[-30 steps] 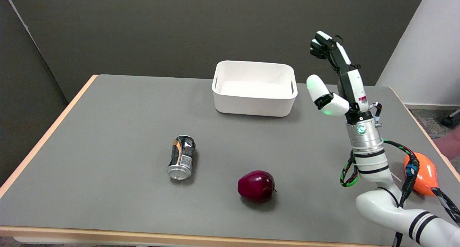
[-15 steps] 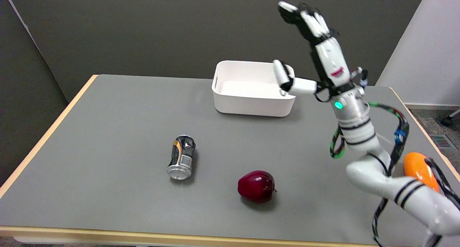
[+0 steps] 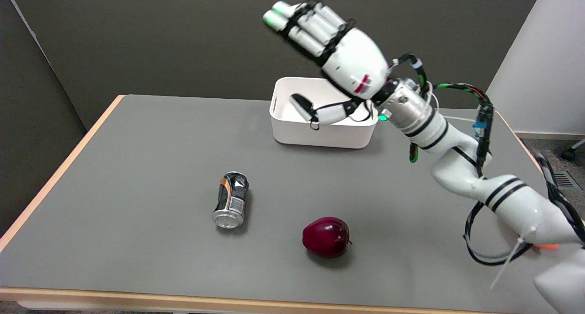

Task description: Pick up the black can.

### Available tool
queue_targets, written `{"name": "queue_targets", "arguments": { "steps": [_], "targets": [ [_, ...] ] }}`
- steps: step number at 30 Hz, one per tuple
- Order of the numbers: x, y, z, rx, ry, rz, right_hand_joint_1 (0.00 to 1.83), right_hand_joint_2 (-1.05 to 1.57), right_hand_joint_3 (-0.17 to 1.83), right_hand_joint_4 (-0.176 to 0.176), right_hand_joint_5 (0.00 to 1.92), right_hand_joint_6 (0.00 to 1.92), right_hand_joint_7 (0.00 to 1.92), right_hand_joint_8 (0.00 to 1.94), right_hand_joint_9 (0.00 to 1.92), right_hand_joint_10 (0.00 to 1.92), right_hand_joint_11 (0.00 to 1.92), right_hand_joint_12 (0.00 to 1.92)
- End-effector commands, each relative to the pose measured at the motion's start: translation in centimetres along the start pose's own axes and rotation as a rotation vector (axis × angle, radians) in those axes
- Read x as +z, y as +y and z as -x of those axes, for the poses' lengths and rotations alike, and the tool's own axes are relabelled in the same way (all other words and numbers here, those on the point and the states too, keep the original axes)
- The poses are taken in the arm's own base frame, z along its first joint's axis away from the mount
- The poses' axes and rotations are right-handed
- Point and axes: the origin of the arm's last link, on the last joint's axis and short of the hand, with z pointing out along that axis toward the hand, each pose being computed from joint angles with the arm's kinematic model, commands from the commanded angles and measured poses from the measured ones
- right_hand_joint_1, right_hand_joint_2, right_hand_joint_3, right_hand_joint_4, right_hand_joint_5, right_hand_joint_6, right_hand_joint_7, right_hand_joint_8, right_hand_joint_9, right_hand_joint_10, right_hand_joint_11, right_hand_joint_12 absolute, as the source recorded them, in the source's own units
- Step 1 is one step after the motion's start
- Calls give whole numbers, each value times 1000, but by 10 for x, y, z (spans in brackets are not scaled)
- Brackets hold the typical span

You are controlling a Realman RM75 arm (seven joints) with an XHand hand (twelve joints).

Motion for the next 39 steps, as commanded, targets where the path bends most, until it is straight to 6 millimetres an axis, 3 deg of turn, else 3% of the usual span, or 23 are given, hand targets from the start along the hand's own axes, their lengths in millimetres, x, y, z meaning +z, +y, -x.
{"name": "queue_targets", "arguments": {
  "steps": [1, 8, 12, 25, 39],
  "targets": [
    [24, -5, 44, -177, -340, -341, 710, 634, 997, 49, -1, -1, 4, 81, 32, 467, -1, 774],
    [10, -15, 62, -173, -430, -386, 694, 591, 944, 45, -1, -1, -1, -1, -1, 325, -1, 687],
    [3, -26, 76, -168, -490, -427, 753, 595, 945, 44, -1, -1, -1, -1, -1, 313, -1, 678],
    [-8, -45, 96, -170, -574, -470, 812, 592, 945, 44, -1, -1, -1, -1, -1, 295, -1, 666],
    [13, -77, 111, -128, -548, -467, 801, 607, 963, 46, -1, -1, -1, -1, -1, 338, -1, 685]
  ]
}}
